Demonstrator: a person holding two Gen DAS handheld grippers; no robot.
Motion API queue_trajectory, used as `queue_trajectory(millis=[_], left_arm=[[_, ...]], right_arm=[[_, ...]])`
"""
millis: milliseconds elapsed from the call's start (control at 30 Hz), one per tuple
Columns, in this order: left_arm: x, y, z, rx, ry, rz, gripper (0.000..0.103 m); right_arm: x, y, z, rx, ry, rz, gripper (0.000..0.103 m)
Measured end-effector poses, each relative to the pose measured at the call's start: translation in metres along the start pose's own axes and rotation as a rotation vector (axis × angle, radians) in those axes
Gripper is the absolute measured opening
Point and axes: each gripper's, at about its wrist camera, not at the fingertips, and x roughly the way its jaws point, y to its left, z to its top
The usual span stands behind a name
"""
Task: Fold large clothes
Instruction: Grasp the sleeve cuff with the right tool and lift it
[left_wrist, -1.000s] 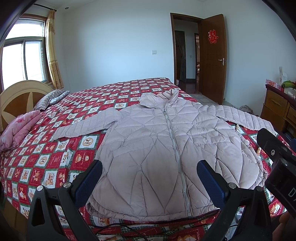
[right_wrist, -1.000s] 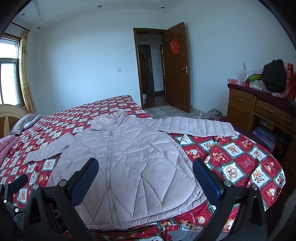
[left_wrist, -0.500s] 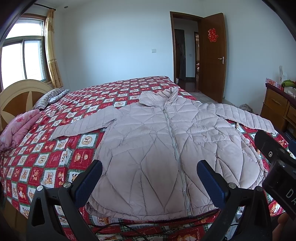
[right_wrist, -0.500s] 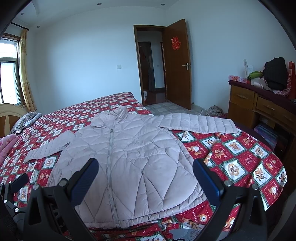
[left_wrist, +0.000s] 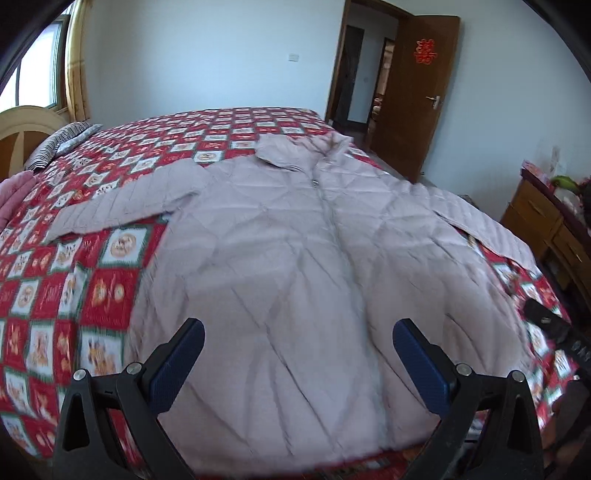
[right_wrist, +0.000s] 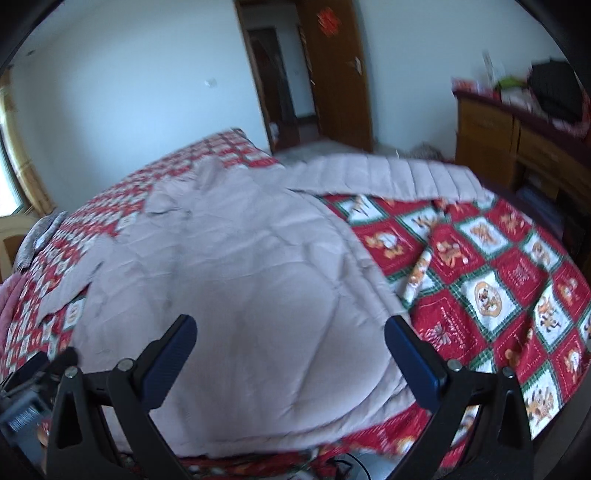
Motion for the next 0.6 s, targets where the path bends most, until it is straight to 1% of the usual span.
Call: queue_trajectory(millis=[67,100,133,167,200,233,267,333,400,433,467,533,600], left_arm=[[0.014,0.012,0.02,0.001,-0.009,0.042,0.102],[0.022,0.02,0.033,0.002,-0.019,0.055,0.102],[0.029,0.025,0.042,0.006,-0.029,0.058,0.102],[0.037,0.032,0.052,0.008,-0.041,0.062,0.102],[0.043,0.037,0.06,0.011,-0.051,0.068,0.102],[0.052,0.043,0.069,0.014,-0.064,0.078,0.102],[0.063,0.049,0.078,0.017,-0.08,0.092,0.102],[0.085,0.062,0.093,0.022,-0.092,0.133,0.102],[0.11,0.073,0.108,0.036,-0.094,0.173,0.102],[0.121,0.077,0.113,0.042,-0.092,0.192,0.102],[0.133,0.082,0.117,0.044,-0.084,0.207,0.102],[0.155,0.09,0.122,0.032,-0.068,0.213,0.102],[0.173,0.096,0.124,0.017,-0.053,0.21,0.102]], right_arm=[[0.012,-0.028,0.018,0.08,0.02,-0.006,0.103],[0.018,-0.05,0.031,0.143,0.011,-0.014,0.102],[0.023,-0.068,0.041,0.192,-0.007,-0.009,0.096],[0.032,-0.082,0.048,0.252,0.0,0.01,0.091],[0.042,-0.098,0.057,0.297,0.001,0.007,0.081],[0.053,-0.122,0.071,0.341,0.001,-0.029,0.078],[0.066,-0.139,0.079,0.399,0.008,-0.039,0.078],[0.084,-0.18,0.098,0.454,-0.018,-0.112,0.078],[0.108,-0.209,0.113,0.51,-0.015,-0.158,0.078],[0.121,-0.23,0.121,0.561,-0.01,-0.171,0.078],[0.127,-0.243,0.124,0.584,-0.015,-0.181,0.077],[0.142,-0.27,0.135,0.66,-0.02,-0.202,0.072],[0.147,-0.28,0.141,0.685,-0.038,-0.231,0.072]])
